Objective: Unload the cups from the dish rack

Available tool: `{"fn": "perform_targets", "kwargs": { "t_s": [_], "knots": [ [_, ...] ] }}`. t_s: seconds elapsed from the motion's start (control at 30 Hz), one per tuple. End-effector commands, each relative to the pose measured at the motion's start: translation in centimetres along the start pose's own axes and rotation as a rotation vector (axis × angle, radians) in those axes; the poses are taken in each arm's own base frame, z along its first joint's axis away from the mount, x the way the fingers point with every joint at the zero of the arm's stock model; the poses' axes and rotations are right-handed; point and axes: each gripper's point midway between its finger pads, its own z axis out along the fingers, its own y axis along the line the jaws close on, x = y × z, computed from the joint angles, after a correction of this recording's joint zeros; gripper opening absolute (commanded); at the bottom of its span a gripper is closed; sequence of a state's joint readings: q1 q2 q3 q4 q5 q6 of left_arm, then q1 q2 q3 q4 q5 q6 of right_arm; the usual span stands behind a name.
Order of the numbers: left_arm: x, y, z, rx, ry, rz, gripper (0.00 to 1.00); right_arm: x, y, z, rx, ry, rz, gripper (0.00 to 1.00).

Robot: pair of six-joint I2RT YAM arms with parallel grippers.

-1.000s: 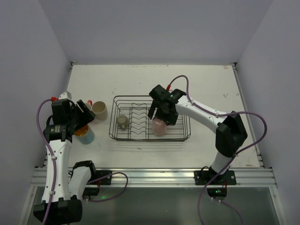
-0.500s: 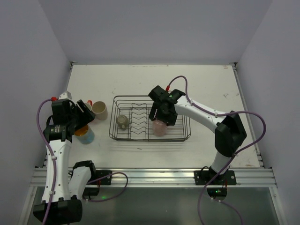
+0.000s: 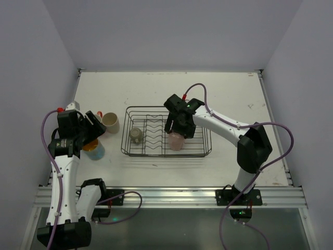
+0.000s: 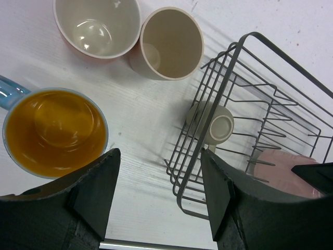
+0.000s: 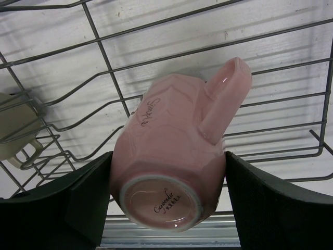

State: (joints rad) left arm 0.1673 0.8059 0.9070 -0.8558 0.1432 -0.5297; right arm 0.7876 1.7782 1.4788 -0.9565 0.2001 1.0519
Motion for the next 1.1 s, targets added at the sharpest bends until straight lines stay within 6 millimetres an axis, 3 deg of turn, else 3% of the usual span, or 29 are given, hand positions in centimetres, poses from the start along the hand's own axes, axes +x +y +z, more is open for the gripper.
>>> {"fn": "perform_targets", "kwargs": {
  "t_s": [0.0, 0.23, 0.43, 0.73, 0.9, 1.07],
  "knots": [
    [0.1, -0.7, -0.3, 0.044, 0.01, 0.019, 0.67, -1.3, 0.6, -0.7, -0.009, -0.061, -0.027, 0.0],
    [0.1, -1.8, -0.2, 0.103, 0.028, 0.035, 0.66, -2.8, 1.5, -4.4, -0.145, -0.148, -0.119, 0.0],
    [0.1, -4.3, -0.9, 0.243, 0.035, 0.043, 0.66, -3.2, 1.7, -6.8, -0.25, -0.202, -0.181, 0.0],
    [0.1, -5.8, -1.3, 0.323, 0.055, 0.052, 0.66, -2.5, 2.0, -5.8, -0.239, -0.157, -0.233, 0.0],
    [0.3, -7.8, -2.3, 0.456, 0.057, 0.075, 0.66, -3.2, 1.9, -7.4, -0.268, -0.202, -0.255, 0.0],
    [1.8, -10.3, -2.9, 0.659, 0.122, 0.066, 0.68, -3.6, 2.3, -9.5, -0.327, -0.229, -0.291, 0.0]
  ]
}}
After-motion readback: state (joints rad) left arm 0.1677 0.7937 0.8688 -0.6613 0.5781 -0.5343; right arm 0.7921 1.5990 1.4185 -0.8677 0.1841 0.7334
